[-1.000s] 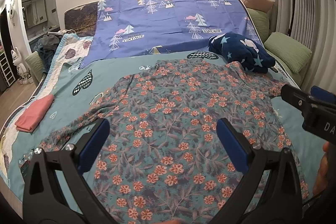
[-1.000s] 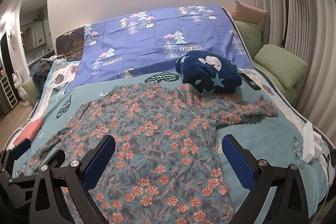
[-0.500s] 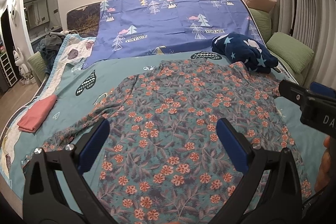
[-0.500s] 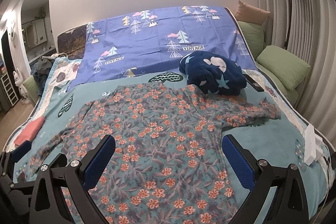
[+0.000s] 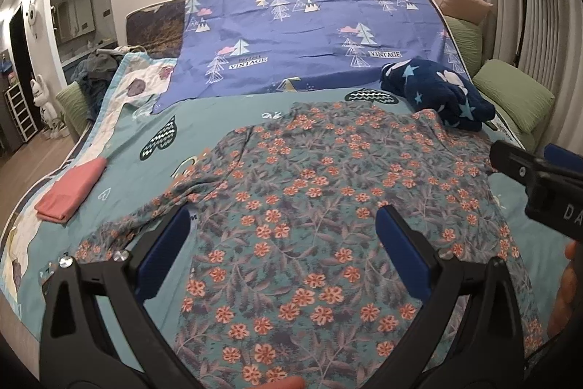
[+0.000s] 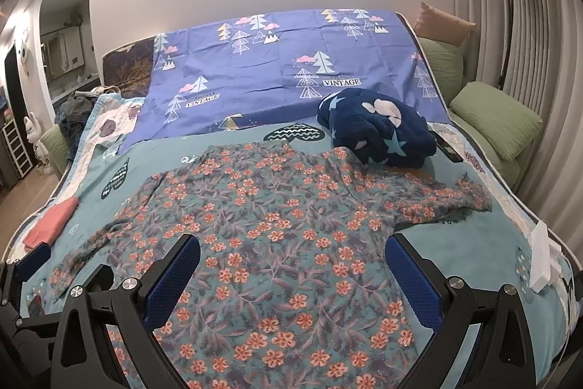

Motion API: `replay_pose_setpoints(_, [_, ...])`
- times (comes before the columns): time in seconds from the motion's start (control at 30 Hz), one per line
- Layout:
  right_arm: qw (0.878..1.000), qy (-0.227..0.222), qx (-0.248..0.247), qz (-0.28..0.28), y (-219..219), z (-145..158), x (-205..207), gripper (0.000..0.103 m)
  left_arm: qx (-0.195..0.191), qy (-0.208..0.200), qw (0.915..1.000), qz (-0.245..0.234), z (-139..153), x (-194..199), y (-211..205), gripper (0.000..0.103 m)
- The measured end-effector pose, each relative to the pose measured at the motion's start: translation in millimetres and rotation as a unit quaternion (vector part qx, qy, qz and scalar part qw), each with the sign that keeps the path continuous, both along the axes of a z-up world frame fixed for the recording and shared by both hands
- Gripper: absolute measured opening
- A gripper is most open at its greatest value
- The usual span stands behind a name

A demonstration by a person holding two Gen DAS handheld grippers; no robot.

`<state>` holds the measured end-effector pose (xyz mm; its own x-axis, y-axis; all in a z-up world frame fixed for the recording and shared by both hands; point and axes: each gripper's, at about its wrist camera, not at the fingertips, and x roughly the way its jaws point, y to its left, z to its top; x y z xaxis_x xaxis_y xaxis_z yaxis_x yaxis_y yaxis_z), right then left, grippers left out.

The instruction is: Fold small clothes

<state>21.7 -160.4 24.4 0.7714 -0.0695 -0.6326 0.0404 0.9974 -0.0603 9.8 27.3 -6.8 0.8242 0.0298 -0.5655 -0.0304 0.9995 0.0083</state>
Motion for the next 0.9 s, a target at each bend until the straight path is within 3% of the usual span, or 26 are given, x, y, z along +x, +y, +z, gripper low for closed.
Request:
replay_pose_setpoints(0.7, [0.999,0.007,-0.023,0.036,29.5,-3.9,29.8,0.103,-0.025,0.012,0.9996,0.003,-12.9,18.3,26.9,0.101])
replay_pose_setpoints(0.9, [0.998,0.026,-0.023,0.062,41.4,-11.4,53.4,0.103,-0.079,0.059,0.9941,0.047,-38.9,38.5,78.4,0.096])
